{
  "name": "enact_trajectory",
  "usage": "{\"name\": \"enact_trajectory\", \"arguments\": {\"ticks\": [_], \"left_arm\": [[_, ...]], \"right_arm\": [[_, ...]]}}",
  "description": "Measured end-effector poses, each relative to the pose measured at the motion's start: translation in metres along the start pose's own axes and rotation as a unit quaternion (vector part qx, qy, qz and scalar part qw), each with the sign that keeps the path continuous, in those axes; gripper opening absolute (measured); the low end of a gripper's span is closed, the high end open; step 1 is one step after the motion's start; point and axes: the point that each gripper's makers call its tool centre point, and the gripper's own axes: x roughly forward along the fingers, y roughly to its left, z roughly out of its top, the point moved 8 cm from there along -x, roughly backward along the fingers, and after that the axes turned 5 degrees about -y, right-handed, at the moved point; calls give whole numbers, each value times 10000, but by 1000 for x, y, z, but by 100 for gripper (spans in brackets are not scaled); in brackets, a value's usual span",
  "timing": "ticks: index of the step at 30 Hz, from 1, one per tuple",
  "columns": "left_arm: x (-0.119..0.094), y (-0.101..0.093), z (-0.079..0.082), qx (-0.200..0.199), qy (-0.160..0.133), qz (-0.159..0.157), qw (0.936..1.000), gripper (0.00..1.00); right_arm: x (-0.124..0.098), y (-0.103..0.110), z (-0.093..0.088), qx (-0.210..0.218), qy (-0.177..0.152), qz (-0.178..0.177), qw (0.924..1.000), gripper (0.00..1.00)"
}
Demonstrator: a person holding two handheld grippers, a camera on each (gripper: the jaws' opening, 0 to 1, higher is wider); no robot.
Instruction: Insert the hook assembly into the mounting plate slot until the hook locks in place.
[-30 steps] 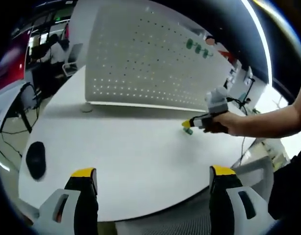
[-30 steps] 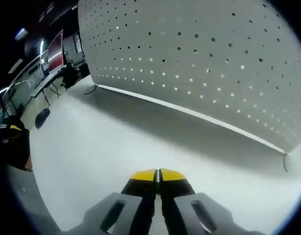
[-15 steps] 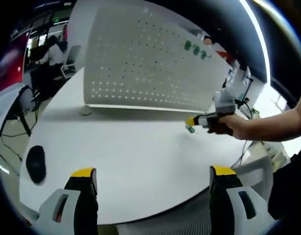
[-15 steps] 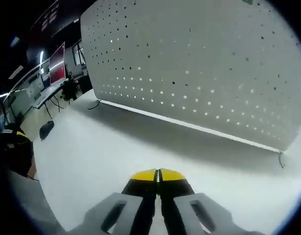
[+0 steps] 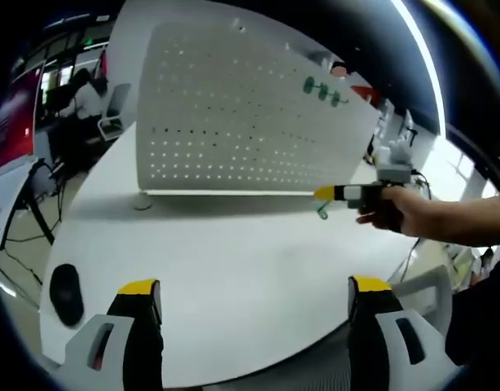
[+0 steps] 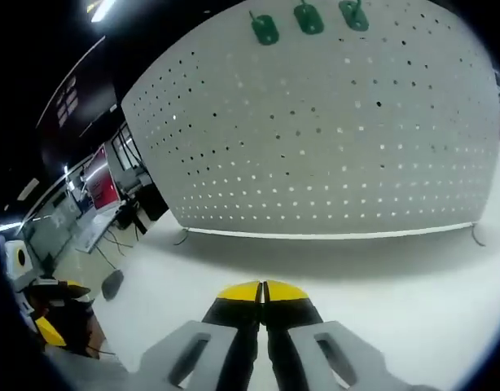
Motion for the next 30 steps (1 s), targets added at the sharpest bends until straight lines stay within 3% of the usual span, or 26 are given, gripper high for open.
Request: {"name": "enact_trajectory", "arguments": {"ticks": [8,12,16,19,22,25,30], "left_arm": [[12,-8,6,-50,66,-154,9998,96],[17,-12,10,-186,102,-276,9994,97],[19,-12,10,-308,135,-320,9989,96],[21,-10,8,-476,176,-389,9980,93],[22,-13,4,-627,236,-453,9967,88],[23,-15,2,-662,330,-487,9961,87],[21,-18,6,-953,200,-654,9931,77]], "right_arm": [[-7,29,15,227,-233,403,9987,0],[-12,56,13,331,-232,942,9947,0],[-18,84,8,820,-309,1533,9843,0],[-23,102,1,872,-318,1870,9780,0],[-28,122,-7,977,-470,2416,9643,0],[-32,132,-10,909,-505,2568,9609,0],[-35,148,-8,900,-583,2883,9515,0]]}}
